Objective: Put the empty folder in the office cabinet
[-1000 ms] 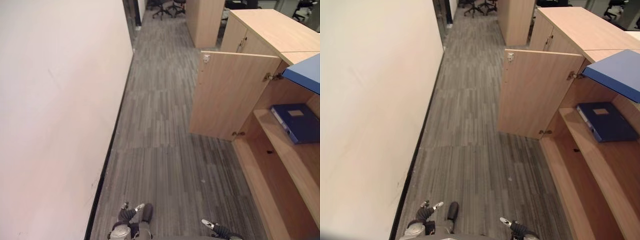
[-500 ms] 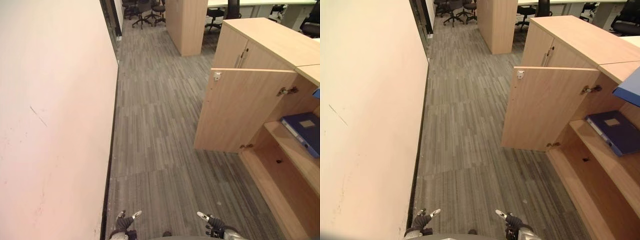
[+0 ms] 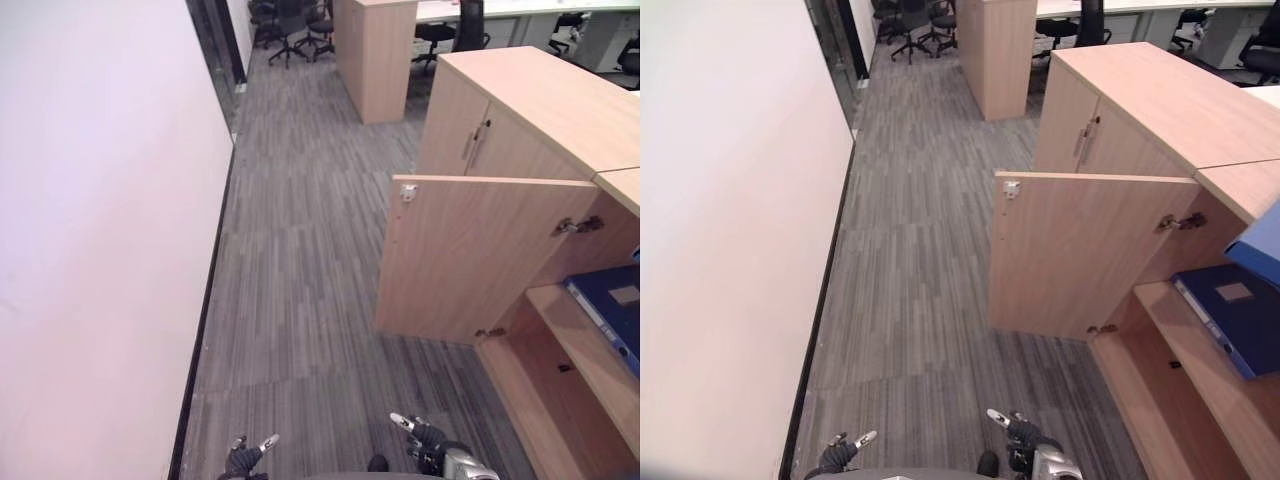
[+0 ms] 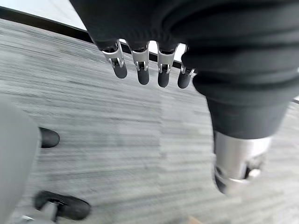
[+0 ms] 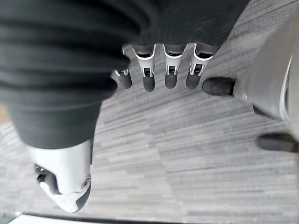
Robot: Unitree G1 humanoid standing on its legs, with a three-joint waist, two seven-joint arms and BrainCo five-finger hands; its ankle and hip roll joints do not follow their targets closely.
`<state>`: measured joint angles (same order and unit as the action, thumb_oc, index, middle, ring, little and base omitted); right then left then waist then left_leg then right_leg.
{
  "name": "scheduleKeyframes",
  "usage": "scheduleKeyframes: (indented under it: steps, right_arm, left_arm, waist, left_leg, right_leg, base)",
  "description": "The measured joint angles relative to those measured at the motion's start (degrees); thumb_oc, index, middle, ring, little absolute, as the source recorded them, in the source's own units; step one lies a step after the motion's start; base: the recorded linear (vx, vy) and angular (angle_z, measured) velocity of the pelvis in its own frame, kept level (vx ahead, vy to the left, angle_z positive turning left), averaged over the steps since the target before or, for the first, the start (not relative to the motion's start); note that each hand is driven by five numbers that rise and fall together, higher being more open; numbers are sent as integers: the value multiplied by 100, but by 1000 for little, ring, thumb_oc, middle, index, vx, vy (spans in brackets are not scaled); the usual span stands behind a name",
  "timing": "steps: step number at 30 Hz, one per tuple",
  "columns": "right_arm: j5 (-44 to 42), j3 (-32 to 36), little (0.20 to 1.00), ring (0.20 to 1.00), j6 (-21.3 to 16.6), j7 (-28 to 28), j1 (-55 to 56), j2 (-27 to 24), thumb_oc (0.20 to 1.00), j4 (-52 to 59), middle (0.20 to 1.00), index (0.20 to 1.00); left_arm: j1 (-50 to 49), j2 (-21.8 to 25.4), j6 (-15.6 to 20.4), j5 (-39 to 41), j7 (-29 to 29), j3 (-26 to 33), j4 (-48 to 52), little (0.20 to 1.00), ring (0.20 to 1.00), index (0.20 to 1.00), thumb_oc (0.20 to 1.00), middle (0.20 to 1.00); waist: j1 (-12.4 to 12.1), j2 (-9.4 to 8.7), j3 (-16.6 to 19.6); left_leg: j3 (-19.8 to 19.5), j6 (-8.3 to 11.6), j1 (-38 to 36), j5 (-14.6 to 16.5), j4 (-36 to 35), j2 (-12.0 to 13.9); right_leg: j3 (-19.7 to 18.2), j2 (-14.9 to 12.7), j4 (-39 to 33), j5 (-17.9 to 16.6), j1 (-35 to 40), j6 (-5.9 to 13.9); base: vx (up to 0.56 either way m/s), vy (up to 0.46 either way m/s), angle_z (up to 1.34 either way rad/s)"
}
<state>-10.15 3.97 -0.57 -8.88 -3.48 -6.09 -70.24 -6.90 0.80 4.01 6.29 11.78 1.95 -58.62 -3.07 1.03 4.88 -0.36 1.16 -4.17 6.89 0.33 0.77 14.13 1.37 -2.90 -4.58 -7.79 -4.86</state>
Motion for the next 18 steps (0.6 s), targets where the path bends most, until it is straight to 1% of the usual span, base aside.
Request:
scheduleKeyframes:
  steps: [1, 2, 3, 4, 5, 6, 7, 8, 9, 10, 11, 12, 13, 14, 15, 16, 17, 18]
  right_arm:
    - [0, -1, 1000, 1000, 0, 0, 38, -7, 1000, 5, 1000, 1000]
    - [1, -1, 1000, 1000, -1, 1, 90, -7, 1000, 5, 1000, 1000]
    - [1, -15, 1000, 1000, 1, -2, 138, 31, 1000, 7, 1000, 1000]
    - [2, -13, 1000, 1000, 0, -6, 205, -19, 1000, 26, 1000, 1000]
    - [2, 11, 1000, 1000, 2, -5, 226, 5, 1000, 14, 1000, 1000]
    - [5, 9, 1000, 1000, 7, -8, 245, -28, 1000, 15, 1000, 1000]
    - [6, 40, 1000, 1000, 6, -18, 254, 12, 1000, 16, 1000, 1000]
    - [6, 32, 1000, 1000, 6, -22, 259, 48, 1000, -1, 1000, 1000]
    - [6, 32, 1000, 1000, 4, -22, 277, 52, 1000, 5, 1000, 1000]
    - [7, 31, 1000, 1000, -1, -24, 346, 55, 1000, -24, 1000, 1000]
    - [6, 10, 1000, 1000, 0, -21, 352, 55, 1000, -41, 1000, 1000]
    - [7, 4, 1000, 1000, 0, -23, 362, 47, 1000, -47, 1000, 1000]
    - [7, 4, 1000, 1000, -12, -26, 359, 55, 1000, -103, 1000, 1000]
    - [7, -14, 1000, 1000, 0, -21, 337, 39, 1000, -187, 1000, 1000]
    - [7, -22, 1000, 1000, 2, -21, 355, 34, 1000, -187, 1000, 1000]
    - [10, -12, 1000, 1000, 8, -23, 292, 74, 1000, -243, 1000, 1000]
    - [10, -28, 1000, 1000, 10, -26, 226, 68, 1000, -255, 1000, 1000]
    - [11, -51, 1000, 1000, 13, -27, 135, 43, 1000, -290, 1000, 1000]
  left_arm:
    - [23, -21, -7, 0, 0, -12, 39, 1000, 1000, 1000, 1000, 1000]
    - [12, -10, -9, -1, -8, -10, 69, 1000, 1000, 1000, 1000, 1000]
    - [43, 41, -19, 0, -12, -4, 64, 1000, 1000, 1000, 1000, 1000]
    - [152, 5, -60, -1, -14, -32, 80, 1000, 1000, 1000, 1000, 1000]
    - [176, 7, -86, -2, -18, -59, 82, 1000, 1000, 1000, 1000, 1000]
    - [277, -22, -114, -2, -23, -137, 117, 1000, 1000, 1000, 1000, 1000]
    - [321, -61, -136, -3, -48, -243, 150, 1000, 1000, 1000, 1000, 1000]
    - [306, -63, -148, -4, -73, -221, 150, 1000, 1000, 1000, 1000, 1000]
    - [312, -87, -152, -4, -89, -224, 185, 1000, 1000, 1000, 1000, 1000]
    - [270, -190, -147, -3, -138, -225, 285, 1000, 1000, 1000, 1000, 1000]
    - [265, -213, -141, -4, -144, -208, 324, 1000, 1000, 1000, 1000, 1000]
    - [265, -224, -141, -4, -147, -203, 356, 1000, 1000, 1000, 1000, 1000]
    - [234, -232, -142, -4, -150, -208, 387, 1000, 1000, 1000, 1000, 1000]
    - [249, -241, -144, -4, -152, -206, 395, 1000, 1000, 1000, 1000, 1000]
    - [224, -242, -145, -4, -152, -198, 401, 1000, 1000, 1000, 1000, 1000]
    - [222, -195, -133, -6, -145, -188, 542, 1000, 1000, 1000, 1000, 1000]
    - [202, -176, -142, -6, -142, -186, 586, 1000, 1000, 1000, 1000, 1000]
    - [211, -156, -142, -6, -144, -190, 672, 1000, 1000, 1000, 1000, 1000]
  waist:
    - [3, 35, -10]
    - [23, 2, 1]
    - [90, -101, 27]
    - [200, -158, 53]
    - [201, -203, 25]
    - [211, -277, -10]
    - [224, -427, -100]
    - [250, -499, -134]
    - [274, -517, -132]
    - [271, -538, -155]
    - [252, -525, -161]
    - [264, -511, -158]
    - [281, -518, -144]
    - [281, -429, -129]
    - [290, -474, -168]
    - [213, -544, -208]
    - [165, -604, -262]
    - [99, -617, -281]
  left_leg:
    - [16, 73, 7, -45, 5, 68]
    - [109, 125, 8, 15, 36, 139]
    - [138, 170, 22, 4, 71, 150]
    - [148, 286, 74, -60, 145, 186]
    - [186, 346, 121, -18, 244, 188]
    - [232, 359, 138, -32, 332, 187]
    - [374, 487, 305, 40, 847, 182]
    - [475, 597, 491, 144, 1310, 188]
    - [501, 624, 588, 165, 1506, 189]
    - [604, 636, 961, 254, 2450, 234]
    - [668, 609, 985, 270, 2663, 270]
    - [662, 608, 1029, 270, 2675, 270]
    - [572, 604, 1069, 270, 2524, 263]
    - [399, 608, 1094, 263, 2156, 260]
    - [288, 606, 1213, 266, 1994, 258]
    - [-312, 553, 1363, 225, 1388, 28]
    - [-980, 533, 1428, 206, 980, -227]
    - [-1646, 457, 1518, 133, 680, -494]
  right_leg:
    - [-65, 145, -102, 39, 100, -20]
    - [-124, 246, -159, 95, 165, -79]
    - [-130, 253, -176, 117, 188, -78]
    - [-133, 292, -159, 216, 189, -155]
    - [-132, 290, -167, 187, 213, -116]
    - [-172, 297, -164, 196, 221, -130]
    - [-242, 281, -207, 221, 323, -164]
    - [-243, 232, -206, 192, 383, -228]
    - [-263, 224, -205, 205, 413, -243]
    - [-396, 216, -208, 297, 546, -322]
    - [-401, 215, -203, 276, 588, -314]
    - [-488, 215, -207, 303, 636, -329]
    - [-576, 212, -207, 349, 648, -332]
    - [-599, 199, -203, 334, 665, -331]
    - [-679, 182, -207, 344, 686, -339]
    - [-921, 79, -206, 378, 720, -294]
    - [-1101, 5, -204, 378, 739, -234]
    - [-1298, -53, -209, 384, 741, -146]
  base:
    - [209, -224, -48]
    - [177, -226, -40]
    - [225, -291, -17]
    - [199, -271, 7]
    - [152, -210, 3]
    - [150, -200, -15]
    - [140, -165, -21]
    - [126, -113, -14]
    - [117, -67, -14]
    - [111, -40, -25]
    - [102, -25, -35]
    - [65, -15, -35]
    - [114, -10, -35]
    - [115, 5, -27]
    - [191, 50, -45]
    - [211, 58, -54]
    - [198, 68, -87]
    - [51, 50, -83]
